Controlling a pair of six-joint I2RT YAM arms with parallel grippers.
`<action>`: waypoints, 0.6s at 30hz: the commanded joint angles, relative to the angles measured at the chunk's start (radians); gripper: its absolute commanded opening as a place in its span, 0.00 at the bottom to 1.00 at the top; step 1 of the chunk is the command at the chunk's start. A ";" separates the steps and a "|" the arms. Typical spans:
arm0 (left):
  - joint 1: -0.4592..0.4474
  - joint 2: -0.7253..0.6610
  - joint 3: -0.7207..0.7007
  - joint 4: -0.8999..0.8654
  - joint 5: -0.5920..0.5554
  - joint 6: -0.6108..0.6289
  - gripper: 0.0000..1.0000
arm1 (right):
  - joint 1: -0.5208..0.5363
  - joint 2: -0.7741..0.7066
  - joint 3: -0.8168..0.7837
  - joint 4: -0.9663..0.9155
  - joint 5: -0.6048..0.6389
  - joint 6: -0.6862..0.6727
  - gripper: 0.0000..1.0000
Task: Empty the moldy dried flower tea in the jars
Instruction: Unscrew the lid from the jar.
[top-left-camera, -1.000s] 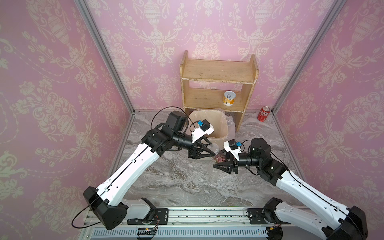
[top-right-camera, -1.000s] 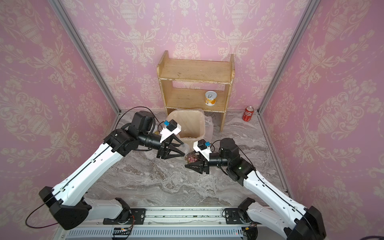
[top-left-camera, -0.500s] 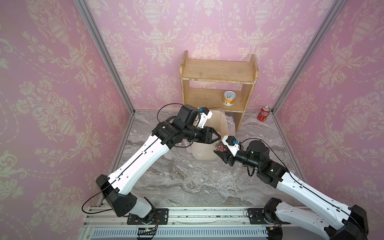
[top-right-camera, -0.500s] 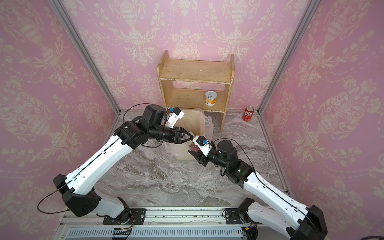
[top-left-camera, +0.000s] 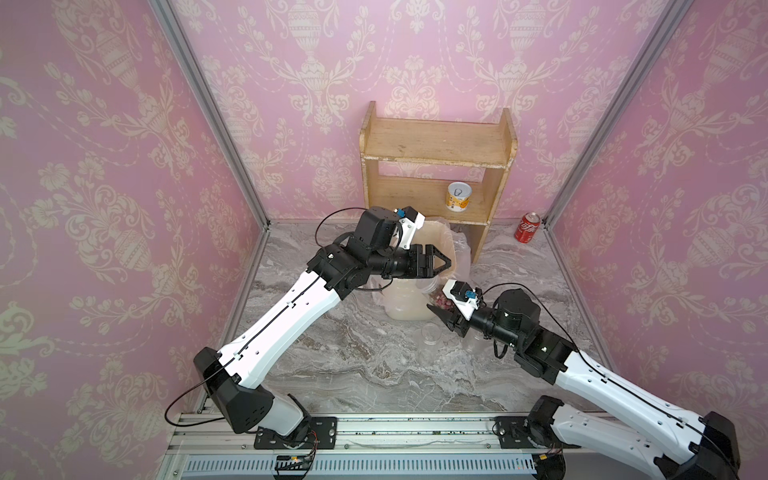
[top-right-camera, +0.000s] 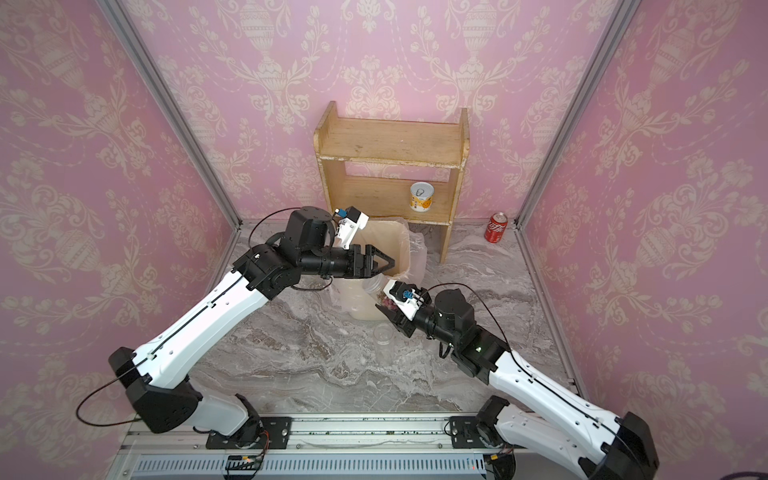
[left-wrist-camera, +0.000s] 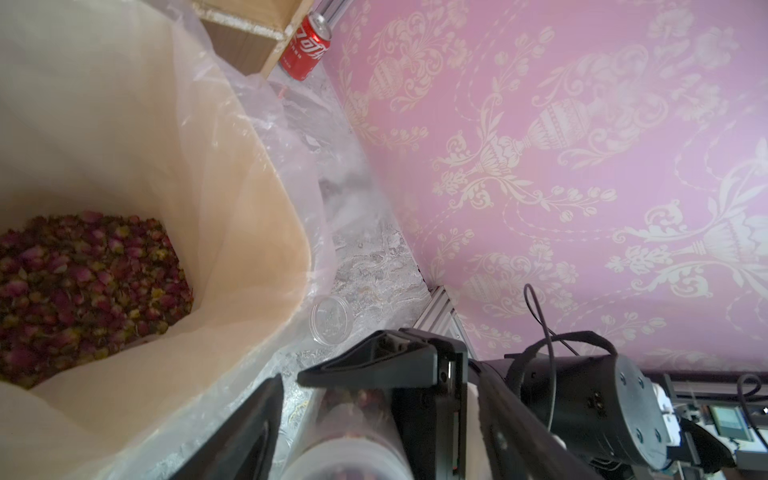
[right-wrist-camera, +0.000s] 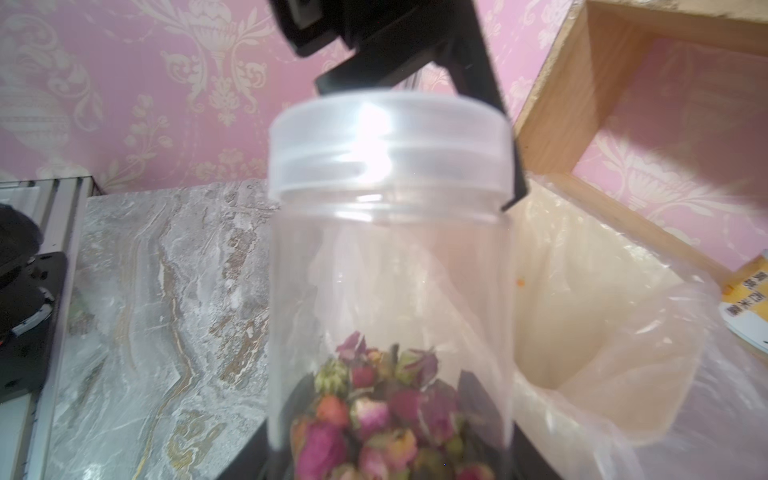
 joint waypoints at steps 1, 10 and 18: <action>0.039 -0.063 -0.023 0.061 0.111 0.205 0.86 | 0.003 -0.035 -0.015 0.007 -0.061 0.000 0.10; 0.163 -0.110 -0.066 -0.188 0.462 0.776 0.99 | -0.077 -0.065 -0.023 0.035 -0.333 0.146 0.10; 0.161 -0.171 -0.237 0.024 0.599 0.794 0.99 | -0.108 -0.025 0.028 0.000 -0.511 0.214 0.10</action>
